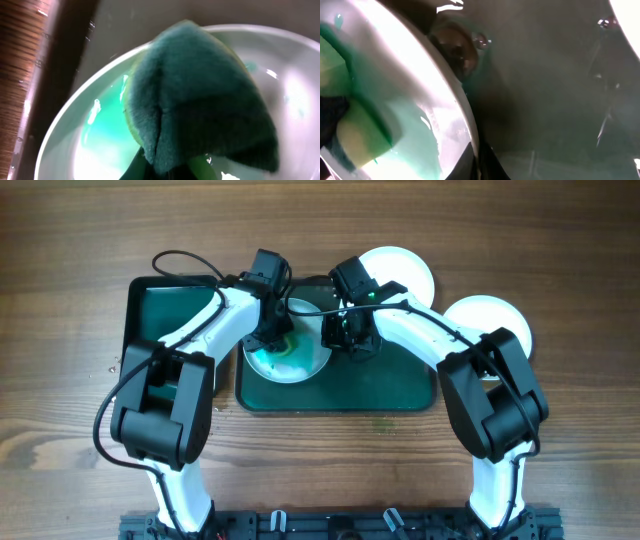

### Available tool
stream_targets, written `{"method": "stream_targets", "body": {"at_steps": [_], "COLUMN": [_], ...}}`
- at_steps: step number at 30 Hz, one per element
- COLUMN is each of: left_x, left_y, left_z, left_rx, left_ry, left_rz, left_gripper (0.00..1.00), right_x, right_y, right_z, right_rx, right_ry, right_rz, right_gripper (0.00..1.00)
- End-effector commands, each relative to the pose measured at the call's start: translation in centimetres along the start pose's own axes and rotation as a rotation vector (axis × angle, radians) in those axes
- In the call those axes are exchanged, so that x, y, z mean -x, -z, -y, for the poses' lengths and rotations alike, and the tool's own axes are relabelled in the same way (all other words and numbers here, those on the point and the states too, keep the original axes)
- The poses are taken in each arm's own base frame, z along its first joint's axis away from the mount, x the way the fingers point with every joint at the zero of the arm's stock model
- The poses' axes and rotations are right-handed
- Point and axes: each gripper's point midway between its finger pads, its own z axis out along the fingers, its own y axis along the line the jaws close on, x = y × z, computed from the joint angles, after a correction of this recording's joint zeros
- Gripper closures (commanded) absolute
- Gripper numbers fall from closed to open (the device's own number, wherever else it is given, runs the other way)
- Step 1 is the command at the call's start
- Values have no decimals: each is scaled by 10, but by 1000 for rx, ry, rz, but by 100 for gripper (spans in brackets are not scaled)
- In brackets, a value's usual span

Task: Clean dirty plates on tray and stack at the side
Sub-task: 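Scrub the centered plate with the sponge in the left gripper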

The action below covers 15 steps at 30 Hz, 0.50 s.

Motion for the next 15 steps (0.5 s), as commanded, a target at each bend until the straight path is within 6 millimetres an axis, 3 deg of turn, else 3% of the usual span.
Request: {"method": "stream_targets", "body": {"at_steps": [1,4,8,11,15], "left_x": [-80,-100,-92,-71,-23], "left_y": [-11,3,-1,-10,-27], "left_z": [30,55,65,64,34], "left_rx": [-286,-469,-473,-411,-136], "left_ry": [-353,-492,-546,-544,-390], "left_rz": [-345,-396,-327,-229,-36], "left_gripper": [96,96,96,96,96], "right_x": [-2,-2,-3,-2,-2], "right_y": [-9,-9,-9,-9,-9], "right_z": [14,14,14,14,14], "right_rx": [-37,-37,-37,-37,-37], "right_ry": [-18,-18,-18,-18,-18], "right_rz": [-15,-15,-15,-15,-15], "right_gripper": [96,96,96,96,96]}}
